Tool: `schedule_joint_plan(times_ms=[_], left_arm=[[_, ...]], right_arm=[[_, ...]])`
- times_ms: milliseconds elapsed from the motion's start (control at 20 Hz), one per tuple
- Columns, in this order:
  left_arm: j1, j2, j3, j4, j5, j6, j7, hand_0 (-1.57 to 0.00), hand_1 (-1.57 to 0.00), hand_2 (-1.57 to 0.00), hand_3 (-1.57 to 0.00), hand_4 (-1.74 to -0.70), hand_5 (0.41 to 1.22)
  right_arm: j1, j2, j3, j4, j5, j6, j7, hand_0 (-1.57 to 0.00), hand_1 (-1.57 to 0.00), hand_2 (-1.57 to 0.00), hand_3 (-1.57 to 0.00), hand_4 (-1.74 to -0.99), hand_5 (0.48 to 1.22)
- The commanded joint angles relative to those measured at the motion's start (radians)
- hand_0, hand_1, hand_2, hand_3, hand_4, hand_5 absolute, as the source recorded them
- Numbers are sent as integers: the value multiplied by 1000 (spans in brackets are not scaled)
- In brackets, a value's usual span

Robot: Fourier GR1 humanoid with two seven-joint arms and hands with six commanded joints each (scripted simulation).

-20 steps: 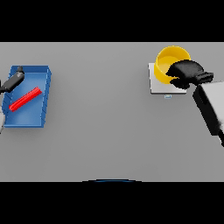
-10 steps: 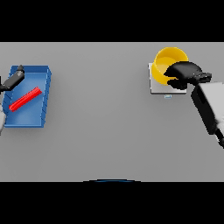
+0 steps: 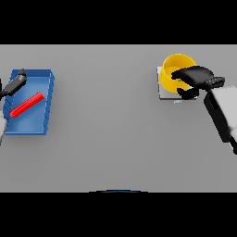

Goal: Pick up the red beaker and tilt it to pour out 1 green nut into yellow bowl. Pick up the yellow bowl and place it on the metallic measuring scale.

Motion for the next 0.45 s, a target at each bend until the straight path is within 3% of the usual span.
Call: schedule_joint_plan(times_ms=[0, 400], left_arm=[[-7, 3, -2, 6, -2, -5, -4, 1, 1, 1, 1, -723, 664], [-5, -3, -8, -2, -6, -2, -3, 1, 1, 1, 1, -726, 665]], right_arm=[[-3, -1, -3, 2, -2, -7, -9, -132, -117, -156, -359, -1542, 838], [-8, 9, -10, 35, -2, 4, 31, -21, -19, -25, -146, -1478, 738]])
